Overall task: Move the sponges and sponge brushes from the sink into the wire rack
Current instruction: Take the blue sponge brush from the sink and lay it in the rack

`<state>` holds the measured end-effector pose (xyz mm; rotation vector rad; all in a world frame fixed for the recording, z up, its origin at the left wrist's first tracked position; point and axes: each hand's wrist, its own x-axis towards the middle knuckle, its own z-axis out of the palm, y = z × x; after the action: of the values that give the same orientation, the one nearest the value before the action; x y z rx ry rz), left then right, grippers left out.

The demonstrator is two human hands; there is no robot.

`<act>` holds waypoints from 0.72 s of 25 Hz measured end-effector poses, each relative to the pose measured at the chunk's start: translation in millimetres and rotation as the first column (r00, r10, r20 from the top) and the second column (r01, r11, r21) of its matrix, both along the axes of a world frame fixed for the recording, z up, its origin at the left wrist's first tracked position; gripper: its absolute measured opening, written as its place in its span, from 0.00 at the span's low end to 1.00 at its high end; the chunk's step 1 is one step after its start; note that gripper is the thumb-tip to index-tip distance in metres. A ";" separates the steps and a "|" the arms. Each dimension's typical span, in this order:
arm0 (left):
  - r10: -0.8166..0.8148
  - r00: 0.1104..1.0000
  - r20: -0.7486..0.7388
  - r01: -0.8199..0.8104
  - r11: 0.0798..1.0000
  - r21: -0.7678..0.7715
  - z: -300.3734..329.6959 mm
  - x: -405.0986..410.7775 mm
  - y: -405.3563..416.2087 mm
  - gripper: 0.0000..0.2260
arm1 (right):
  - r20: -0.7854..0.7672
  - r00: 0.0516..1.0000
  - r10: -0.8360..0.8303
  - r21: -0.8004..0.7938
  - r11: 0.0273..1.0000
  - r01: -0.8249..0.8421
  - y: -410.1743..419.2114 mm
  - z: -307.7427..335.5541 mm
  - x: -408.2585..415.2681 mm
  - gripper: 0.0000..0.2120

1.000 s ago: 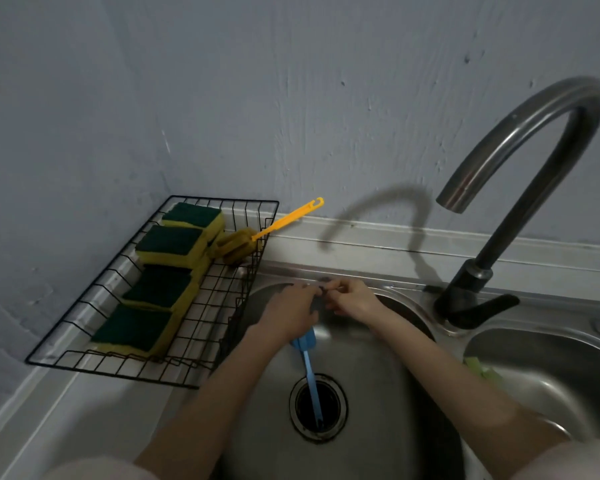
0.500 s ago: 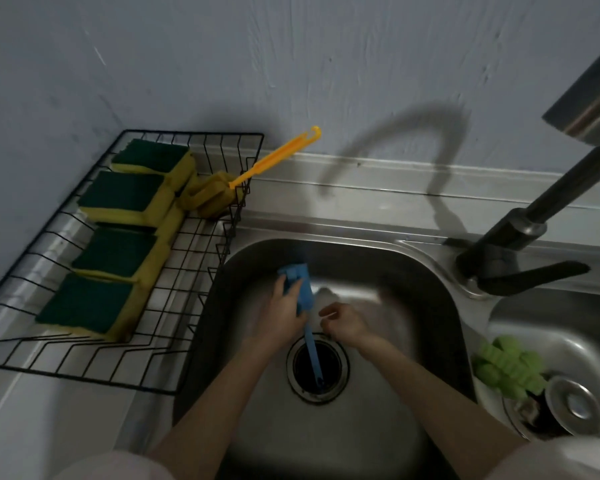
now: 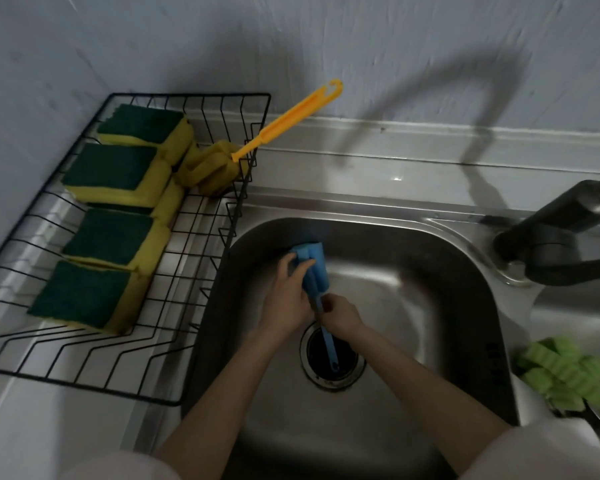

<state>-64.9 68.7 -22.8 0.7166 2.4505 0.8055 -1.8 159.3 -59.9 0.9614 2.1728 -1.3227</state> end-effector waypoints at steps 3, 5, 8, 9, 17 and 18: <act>-0.021 1.000 -0.020 0.023 0.998 0.061 8.9 2.0 -0.1 0.24 | -0.039 0.999 -0.021 0.005 1.000 0.022 3.4 6.6 4.7 0.06; -0.036 0.998 -0.047 0.040 0.995 0.096 21.3 5.3 0.7 0.23 | -0.090 0.994 -0.054 0.016 0.998 0.056 5.2 18.3 9.4 0.12; -0.050 0.995 -0.084 0.059 0.992 0.112 38.2 10.3 2.8 0.24 | -0.172 0.982 -0.078 0.029 0.996 0.084 7.1 34.0 13.8 0.13; -0.046 0.995 -0.091 0.057 0.992 0.115 43.0 11.9 2.2 0.25 | -0.183 0.980 -0.078 0.021 0.996 0.083 5.7 39.5 15.8 0.13; -0.038 0.977 -0.212 0.080 0.978 0.193 86.6 21.3 -14.1 0.29 | -0.291 0.955 0.050 -0.068 0.995 -0.073 19.7 131.2 37.6 0.13; -0.033 0.972 -0.233 0.082 0.976 0.203 91.6 22.3 -16.8 0.29 | -0.297 0.953 0.055 -0.098 0.991 -0.088 23.1 146.0 40.3 0.13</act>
<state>-42.5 51.9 68.8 1.0056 2.5548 1.0227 38.5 182.3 86.1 0.6712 2.2944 -1.6186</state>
